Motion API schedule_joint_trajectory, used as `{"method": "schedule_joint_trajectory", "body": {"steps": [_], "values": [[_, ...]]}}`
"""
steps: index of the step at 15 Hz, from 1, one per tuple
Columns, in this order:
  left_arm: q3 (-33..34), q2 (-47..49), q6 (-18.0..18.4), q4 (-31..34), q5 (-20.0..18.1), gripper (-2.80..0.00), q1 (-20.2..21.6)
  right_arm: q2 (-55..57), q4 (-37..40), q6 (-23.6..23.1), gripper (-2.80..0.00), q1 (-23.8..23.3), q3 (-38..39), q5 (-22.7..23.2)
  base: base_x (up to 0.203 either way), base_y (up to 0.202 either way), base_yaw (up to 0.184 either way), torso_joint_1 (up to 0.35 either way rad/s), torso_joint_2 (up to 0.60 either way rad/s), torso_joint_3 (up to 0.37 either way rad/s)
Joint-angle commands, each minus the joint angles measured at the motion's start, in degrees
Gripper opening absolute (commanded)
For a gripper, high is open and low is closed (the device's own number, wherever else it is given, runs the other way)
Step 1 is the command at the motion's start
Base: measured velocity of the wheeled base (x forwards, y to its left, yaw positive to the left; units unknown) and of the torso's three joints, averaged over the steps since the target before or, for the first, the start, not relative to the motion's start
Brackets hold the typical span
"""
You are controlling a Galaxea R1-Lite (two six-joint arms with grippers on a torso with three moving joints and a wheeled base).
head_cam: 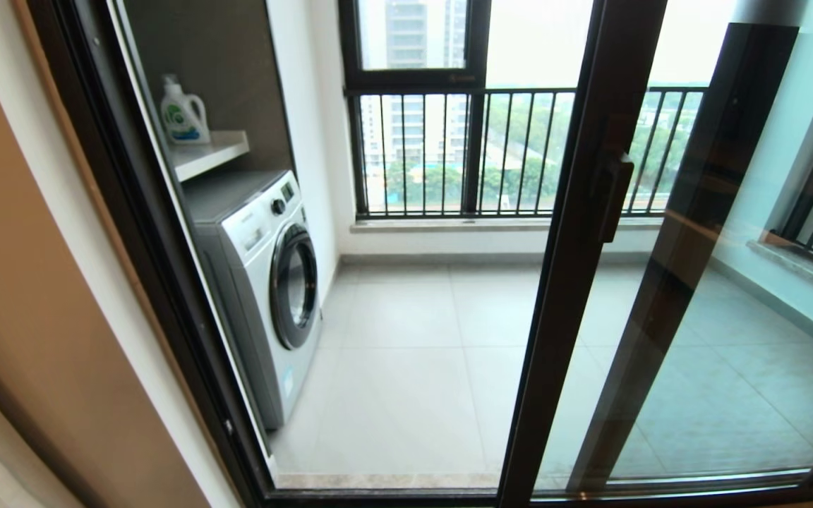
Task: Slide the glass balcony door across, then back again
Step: Open the slid door
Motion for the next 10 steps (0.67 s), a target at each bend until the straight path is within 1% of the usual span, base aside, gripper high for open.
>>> {"method": "schedule_joint_trajectory", "body": {"steps": [1, 3, 4, 6, 8, 9, 10], "values": [[0.0, -11.6, 0.0, 4.5, -0.1, -2.8, 2.5, 0.1, 0.0, 0.0, -2.8, 0.0, 0.6, 0.0, 0.0, 0.0, 0.0, 0.0, 0.0, 0.0], [1.9, -18.9, 0.2, 8.9, -1.4, -2.8, 3.3, 0.1, 0.0, 0.0, -2.8, 0.0, 0.7, 0.0, 0.0, 0.0, 0.0, 0.0, 0.0, 0.0], [4.3, -21.5, 0.4, 10.9, -2.5, -2.8, 3.6, 0.1, 0.0, 0.0, -2.8, 0.0, 0.6, 0.0, 0.0, 0.0, 0.0, 0.0, 0.0, 0.0], [10.6, -22.1, 0.4, 12.2, -3.5, -2.8, 3.8, 0.1, 0.0, 0.0, -2.8, 0.0, 0.6, 0.0, 0.0, 0.0, 0.0, 0.0, 0.0, 0.0], [18.4, -22.0, 0.7, 11.3, -5.9, -2.8, 3.8, 0.1, 0.0, 0.0, -2.8, 0.0, 0.6, 0.0, 0.0, 0.0, 0.0, 0.0, 0.0, 0.0], [23.3, -22.0, 0.9, 9.4, -7.5, -2.8, 3.8, 0.1, 0.0, 0.0, -2.8, 0.0, 0.7, 0.0, 0.0, 0.0, 0.0, 0.0, 0.0, 0.0], [28.3, -22.0, 1.3, 6.8, -8.3, -2.8, 3.8, 0.1, 0.0, 0.0, -2.8, 0.0, 0.6, 0.0, 0.0, 0.0, 0.0, 0.0, 0.0, 0.0]]}}
